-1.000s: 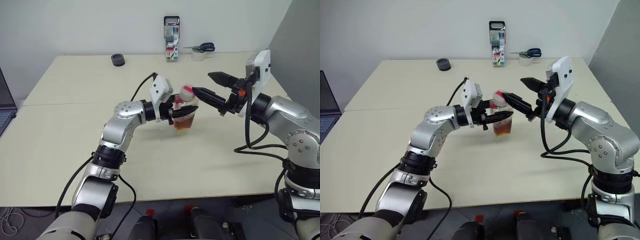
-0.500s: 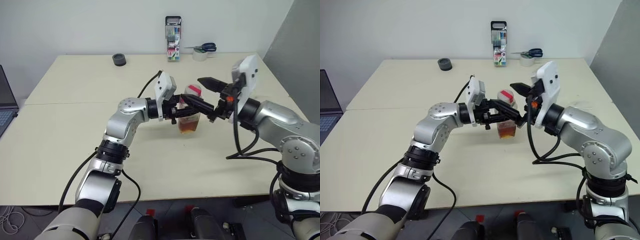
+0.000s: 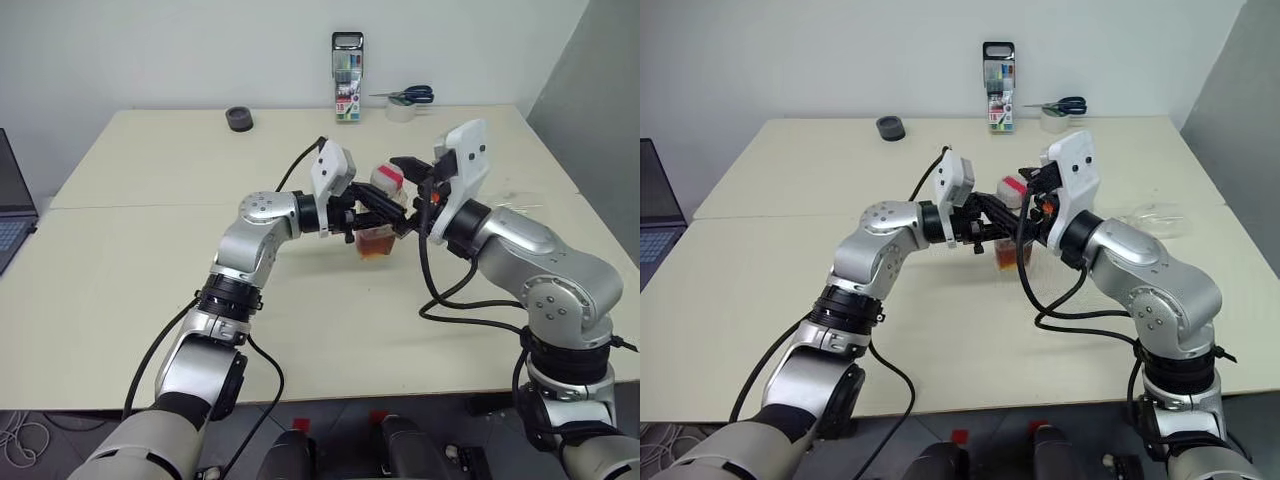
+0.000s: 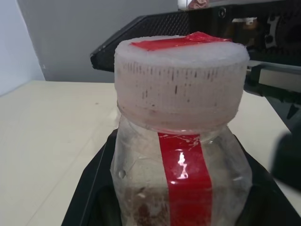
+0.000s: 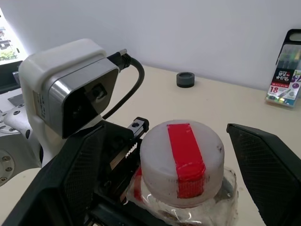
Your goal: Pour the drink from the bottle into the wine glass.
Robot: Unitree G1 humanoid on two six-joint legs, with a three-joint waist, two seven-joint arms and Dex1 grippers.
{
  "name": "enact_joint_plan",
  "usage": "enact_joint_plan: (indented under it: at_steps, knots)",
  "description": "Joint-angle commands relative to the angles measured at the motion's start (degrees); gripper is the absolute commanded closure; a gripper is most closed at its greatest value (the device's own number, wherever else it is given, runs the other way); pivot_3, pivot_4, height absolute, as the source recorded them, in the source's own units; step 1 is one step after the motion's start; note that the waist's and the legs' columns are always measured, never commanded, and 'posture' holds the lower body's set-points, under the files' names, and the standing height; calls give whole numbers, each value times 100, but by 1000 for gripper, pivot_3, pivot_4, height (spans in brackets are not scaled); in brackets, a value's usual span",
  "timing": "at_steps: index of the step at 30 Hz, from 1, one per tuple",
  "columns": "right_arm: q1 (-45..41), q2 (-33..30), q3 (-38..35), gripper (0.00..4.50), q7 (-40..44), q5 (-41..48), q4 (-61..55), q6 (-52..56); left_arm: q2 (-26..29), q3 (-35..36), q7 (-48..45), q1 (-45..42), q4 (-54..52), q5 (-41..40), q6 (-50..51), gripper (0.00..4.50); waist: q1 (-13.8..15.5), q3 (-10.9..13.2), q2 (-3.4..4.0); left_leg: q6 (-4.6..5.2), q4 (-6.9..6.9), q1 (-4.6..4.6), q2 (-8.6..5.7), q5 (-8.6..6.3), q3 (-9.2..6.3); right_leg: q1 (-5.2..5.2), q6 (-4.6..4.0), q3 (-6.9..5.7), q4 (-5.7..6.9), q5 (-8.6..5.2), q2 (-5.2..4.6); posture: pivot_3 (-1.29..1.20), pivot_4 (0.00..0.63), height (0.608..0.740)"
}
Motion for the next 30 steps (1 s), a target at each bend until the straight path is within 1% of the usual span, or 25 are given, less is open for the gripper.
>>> enact_joint_plan:
  at_steps: [1, 4, 5, 9, 10, 18, 19, 20, 22, 24, 25, 27, 28, 30]
  knots:
    - [-194, 82, -96, 85, 7, -38, -107, -163, -17, 143, -1, -171, -161, -38, -134, 2604, -2, 0, 0, 0, -1, 0, 1, 0, 0, 0, 0, 0, 0, 0, 0, 0, 150, 740]
    - [-219, 116, -99, 690, 48, -55, -94, -209, 20, 175, 5, -186, -103, -31, -135, 2604, -3, 0, 0, 0, -1, 0, 1, 0, -1, -1, 0, -1, 0, 0, 0, 0, 150, 740]
    - [-224, 112, -89, 978, 68, -69, -94, -241, 27, 178, 8, -186, -100, -27, -138, 2604, -3, 0, 0, 0, -1, 0, 1, 0, 0, -1, 0, 0, 0, 0, 0, 0, 150, 740]
    - [-236, 121, -80, 2418, 119, -92, -79, -277, 36, 178, 4, -192, -110, -16, -136, 2604, -4, 0, 0, 1, -1, 0, 0, -1, 0, -1, 0, -1, 0, 0, 0, 0, 150, 740]
    - [-234, 127, -81, 2666, 130, -102, -75, -276, 38, 178, 2, -195, -111, -16, -134, 2604, -4, 0, 0, 1, -1, 0, 1, -1, 0, -1, 0, 0, 1, 0, 0, 0, 150, 740]
    - [-146, 4, 50, 2653, 369, -244, -51, -321, 87, 170, -48, -205, -190, -39, -70, 2604, -4, 0, 0, 1, -1, 0, 1, -1, 0, -1, 0, 0, 1, 0, 0, 0, 150, 740]
    - [-203, -50, -31, 2653, 555, -121, 23, -331, 111, 146, -105, -183, -230, -50, -40, 2604, -4, 0, 0, 2, -1, 0, 1, -1, 0, -1, 0, 0, 1, 0, 0, 0, 150, 740]
    - [-301, -125, -138, 2653, 820, 67, 114, -329, 139, 124, -177, -165, -262, -68, -4, 2604, -4, 0, 0, 2, -1, 0, 0, -1, 0, -1, 0, -1, 1, 0, 0, 0, 150, 740]
    - [-589, -417, -402, 2653, 1613, 644, 377, -189, 216, 75, -393, -123, -409, -152, 140, 2604, -6, 4, 3, 2, 0, 0, -1, -1, 1, -1, 0, -1, 1, 0, 1, 0, 150, 740]
    - [-856, -831, -470, 2653, 2401, 968, 734, -51, 284, 52, -585, -109, -589, -266, 346, 2604, -8, 7, 5, 4, -1, 0, -2, -2, 2, 0, 0, -2, -1, 0, 1, 0, 150, 740]
    - [-1038, -1146, -387, 2653, 3008, 1057, 1058, 52, 338, 27, -711, -116, -727, -344, 491, 2604, -9, 8, 6, 6, -2, 0, -1, -2, 1, 0, 0, -3, -2, 0, 1, 0, 150, 740]
    - [-1378, -1652, -90, 2653, 4128, 981, 1735, 25, 442, 8, -946, -118, -1049, -574, 839, 2604, -12, 11, 10, 8, -2, 0, -2, -4, 4, 2, 0, -3, -4, 0, 3, 0, 150, 740]
    - [-1546, -1777, 85, 2653, 4505, 822, 2075, -111, 481, 6, -1022, -125, -1170, -659, 984, 2604, -13, 11, 10, 10, -1, 1, -3, -5, 10, 2, 0, -2, -4, 0, 3, 0, 150, 740]
    - [-1792, -1845, 291, 2653, 4930, 574, 2509, -389, 517, 8, -1070, -145, -1322, -747, 1156, 2604, -25, 11, 10, 19, -1, 5, 2, -10, 19, 4, 0, -3, -5, 0, 7, 0, 150, 740]
